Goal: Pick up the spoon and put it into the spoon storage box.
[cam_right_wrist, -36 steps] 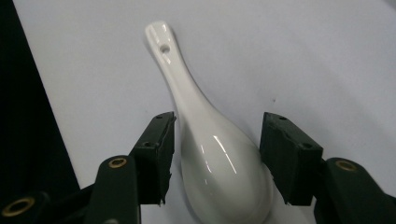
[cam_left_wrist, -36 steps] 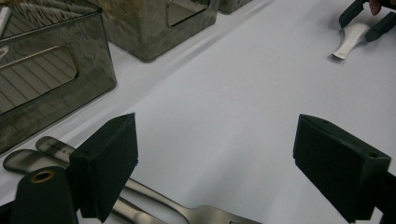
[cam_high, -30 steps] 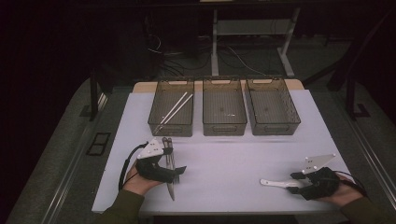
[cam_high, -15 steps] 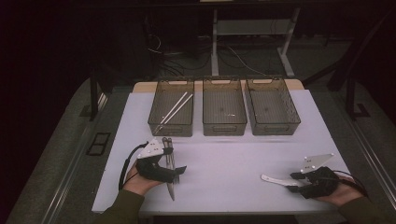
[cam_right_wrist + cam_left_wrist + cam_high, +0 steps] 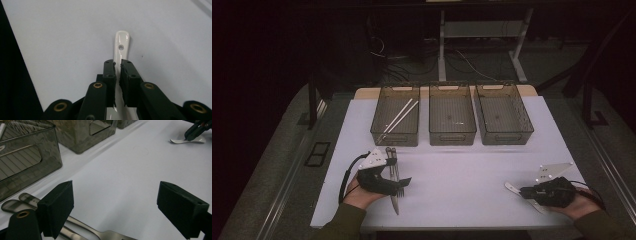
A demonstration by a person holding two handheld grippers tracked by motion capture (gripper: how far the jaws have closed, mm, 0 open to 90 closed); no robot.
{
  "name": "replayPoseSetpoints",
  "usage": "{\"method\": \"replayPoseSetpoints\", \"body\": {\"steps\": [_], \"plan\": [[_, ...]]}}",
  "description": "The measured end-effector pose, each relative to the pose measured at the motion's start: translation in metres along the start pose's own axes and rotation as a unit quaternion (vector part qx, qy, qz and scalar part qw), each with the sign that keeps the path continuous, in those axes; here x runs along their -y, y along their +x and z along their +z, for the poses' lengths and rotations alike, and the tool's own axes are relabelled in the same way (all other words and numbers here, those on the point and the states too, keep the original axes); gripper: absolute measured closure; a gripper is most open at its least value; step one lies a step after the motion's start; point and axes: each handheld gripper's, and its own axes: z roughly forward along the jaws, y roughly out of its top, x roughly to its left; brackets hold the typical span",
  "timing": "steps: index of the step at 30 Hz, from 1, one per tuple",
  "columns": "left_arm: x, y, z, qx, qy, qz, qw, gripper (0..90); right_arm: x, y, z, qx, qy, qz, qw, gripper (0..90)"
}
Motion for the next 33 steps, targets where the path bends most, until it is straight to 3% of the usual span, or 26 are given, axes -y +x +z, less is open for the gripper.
{"method": "replayPoseSetpoints", "body": {"steps": [3,6,15,27,33], "plan": [[0.0,0.0,0.0,0.0,0.0,0.0,1.0,12.9,0.0,-0.001,0.001,0.003,-0.002,0.001,1.0,75.9],[0.0,0.0,0.0,0.0,0.0,0.0,1.0,12.9,0.0,0.0,0.007,0.014,0.02,-0.001,0.9997,68.4],[0.0,-0.001,0.001,0.0,0.003,0.003,1.0,12.9,-0.006,0.002,0.009,0.025,0.038,0.0,0.9989,74.3],[0.0,0.0,0.0,0.0,0.004,0.001,1.0,13.1,-0.013,-0.002,0.012,0.016,0.04,0.009,0.999,75.2],[0.0,0.0,0.001,0.0,0.004,0.001,1.0,13.1,-0.024,0.0,0.021,-0.01,0.033,0.006,0.9994,75.2]]}}
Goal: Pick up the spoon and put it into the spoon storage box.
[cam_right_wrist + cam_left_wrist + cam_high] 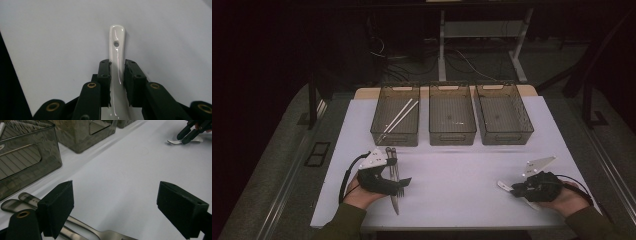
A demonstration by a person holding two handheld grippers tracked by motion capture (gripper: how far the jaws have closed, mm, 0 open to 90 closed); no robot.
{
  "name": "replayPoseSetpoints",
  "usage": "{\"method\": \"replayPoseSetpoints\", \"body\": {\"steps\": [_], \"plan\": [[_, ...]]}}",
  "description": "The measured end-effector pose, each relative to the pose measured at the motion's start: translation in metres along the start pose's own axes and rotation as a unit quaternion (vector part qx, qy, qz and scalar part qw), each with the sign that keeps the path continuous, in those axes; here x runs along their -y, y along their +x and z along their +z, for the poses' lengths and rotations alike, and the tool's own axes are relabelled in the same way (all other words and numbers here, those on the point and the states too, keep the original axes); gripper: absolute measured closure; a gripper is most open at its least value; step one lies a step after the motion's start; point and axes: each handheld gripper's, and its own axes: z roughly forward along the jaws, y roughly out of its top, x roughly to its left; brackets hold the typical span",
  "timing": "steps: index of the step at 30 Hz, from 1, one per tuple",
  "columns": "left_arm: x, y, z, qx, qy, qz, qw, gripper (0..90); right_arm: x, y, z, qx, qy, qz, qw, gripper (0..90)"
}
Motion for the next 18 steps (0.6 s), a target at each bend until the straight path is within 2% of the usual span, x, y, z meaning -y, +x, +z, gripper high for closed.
{"method": "replayPoseSetpoints", "body": {"steps": [4,14,16,17,18], "plan": [[0.0,0.0,-0.001,0.0,-0.001,-0.001,1.0,13.1,-0.009,0.003,0.006,-0.007,-0.003,-0.008,0.9999,75.3],[0.0,-0.001,0.0,0.0,0.0,0.0,1.0,13.1,-0.009,-0.004,-0.002,-0.028,-0.05,0.019,0.9982,75.5],[0.0,-0.001,0.0,0.0,0.0,0.0,1.0,13.1,-0.009,-0.005,-0.004,-0.025,-0.058,0.02,0.9978,75.8],[0.0,-0.001,0.0,0.0,-0.001,0.0,1.0,13.1,-0.01,-0.006,-0.005,-0.027,-0.062,0.023,0.9974,85.9],[0.0,-0.001,0.0,0.0,-0.001,0.0,1.0,13.1,-0.01,-0.006,-0.007,-0.016,-0.077,0.019,0.9967,90.0]]}}
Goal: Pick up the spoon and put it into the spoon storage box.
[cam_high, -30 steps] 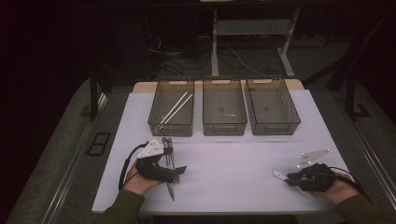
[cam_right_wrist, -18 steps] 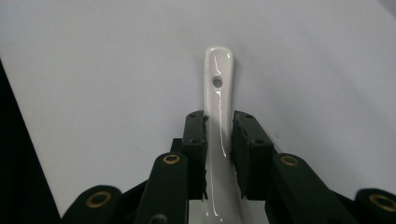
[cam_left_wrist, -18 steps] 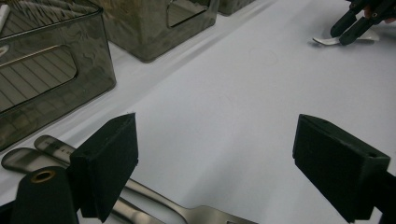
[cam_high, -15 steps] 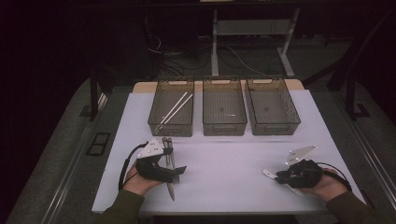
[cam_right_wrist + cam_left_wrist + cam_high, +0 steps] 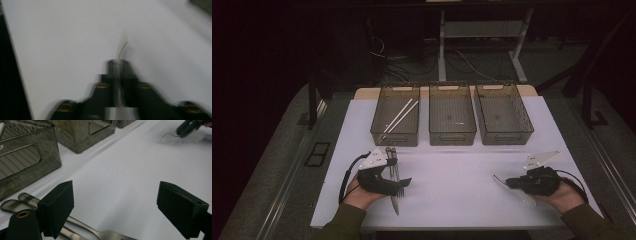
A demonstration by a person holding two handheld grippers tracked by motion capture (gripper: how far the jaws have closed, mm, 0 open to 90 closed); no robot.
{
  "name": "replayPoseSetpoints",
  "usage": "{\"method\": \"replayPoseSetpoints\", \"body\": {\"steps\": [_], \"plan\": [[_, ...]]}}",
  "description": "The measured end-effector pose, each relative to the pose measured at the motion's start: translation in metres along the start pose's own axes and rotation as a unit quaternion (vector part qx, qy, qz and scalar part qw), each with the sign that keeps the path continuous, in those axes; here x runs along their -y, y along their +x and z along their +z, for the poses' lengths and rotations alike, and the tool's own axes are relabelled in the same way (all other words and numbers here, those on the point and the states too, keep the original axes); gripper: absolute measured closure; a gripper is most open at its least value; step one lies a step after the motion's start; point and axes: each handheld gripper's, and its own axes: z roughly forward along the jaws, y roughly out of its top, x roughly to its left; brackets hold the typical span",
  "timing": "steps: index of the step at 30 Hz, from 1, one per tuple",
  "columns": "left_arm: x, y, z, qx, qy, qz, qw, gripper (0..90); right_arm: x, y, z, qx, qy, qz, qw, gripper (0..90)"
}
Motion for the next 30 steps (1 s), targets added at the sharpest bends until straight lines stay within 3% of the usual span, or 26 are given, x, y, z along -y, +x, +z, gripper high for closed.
{"method": "replayPoseSetpoints", "body": {"steps": [2,6,11,17,20,25,30], "plan": [[0.0,0.0,0.0,0.0,0.0,0.0,1.0,13.1,-0.002,-0.004,-0.005,-0.014,-0.015,0.01,0.9997,90.0],[0.0,0.0,0.0,0.001,0.0,0.001,1.0,13.1,-0.001,-0.004,0.001,0.001,0.006,0.007,1.0,90.0],[0.0,0.0,0.0,0.001,0.0,0.003,1.0,13.1,0.001,-0.008,-0.002,0.001,0.004,0.018,0.9998,89.6],[0.0,0.0,-0.001,0.001,0.0,0.003,1.0,13.1,0.006,-0.009,-0.003,-0.004,0.019,0.032,0.9993,72.8],[0.0,0.0,0.0,0.0,0.0,0.002,1.0,13.1,0.01,-0.01,0.0,-0.011,0.036,0.035,0.9987,68.5],[0.0,0.0,0.0,0.0,0.0,0.003,1.0,13.1,0.013,-0.007,0.007,-0.02,0.058,0.028,0.9977,70.7],[0.0,0.0,0.0,-0.001,0.001,0.002,1.0,13.1,0.012,-0.003,0.008,-0.009,0.068,0.008,0.9976,74.0]]}}
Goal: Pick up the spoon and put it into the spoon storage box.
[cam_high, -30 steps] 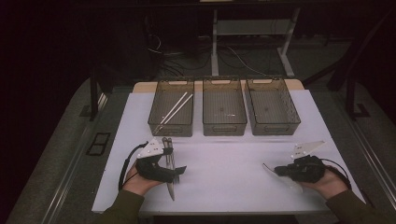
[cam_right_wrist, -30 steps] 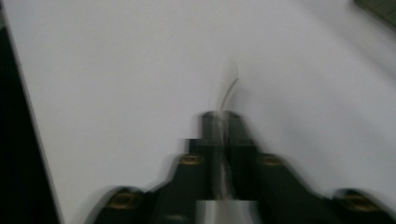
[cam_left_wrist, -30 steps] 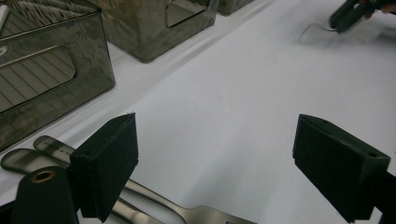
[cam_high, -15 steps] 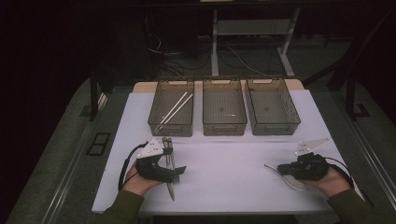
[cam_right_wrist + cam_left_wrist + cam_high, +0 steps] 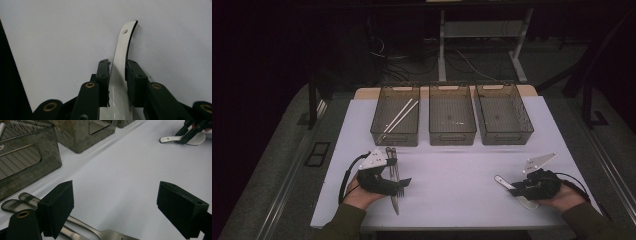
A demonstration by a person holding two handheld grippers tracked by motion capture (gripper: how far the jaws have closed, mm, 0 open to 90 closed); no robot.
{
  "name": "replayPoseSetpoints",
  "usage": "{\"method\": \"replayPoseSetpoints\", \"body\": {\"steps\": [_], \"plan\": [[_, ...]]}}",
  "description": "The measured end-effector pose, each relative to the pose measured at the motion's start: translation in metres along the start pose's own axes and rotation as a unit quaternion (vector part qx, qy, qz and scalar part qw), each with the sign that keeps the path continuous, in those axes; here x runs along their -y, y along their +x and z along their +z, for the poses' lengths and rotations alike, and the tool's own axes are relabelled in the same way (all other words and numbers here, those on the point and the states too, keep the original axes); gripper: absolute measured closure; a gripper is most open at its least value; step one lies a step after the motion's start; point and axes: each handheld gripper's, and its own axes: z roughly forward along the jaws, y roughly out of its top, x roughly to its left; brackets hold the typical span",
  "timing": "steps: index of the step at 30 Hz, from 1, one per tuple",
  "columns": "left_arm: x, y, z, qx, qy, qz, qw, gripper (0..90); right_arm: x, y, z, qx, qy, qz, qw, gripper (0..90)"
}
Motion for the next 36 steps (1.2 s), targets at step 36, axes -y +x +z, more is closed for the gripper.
{"method": "replayPoseSetpoints", "body": {"steps": [36], "plan": [[0.006,-0.007,0.0,0.031,-0.018,0.014,0.9993,0.0,-0.066,-0.018,-0.026,0.014,-0.116,0.011,0.9931,84.0]]}}
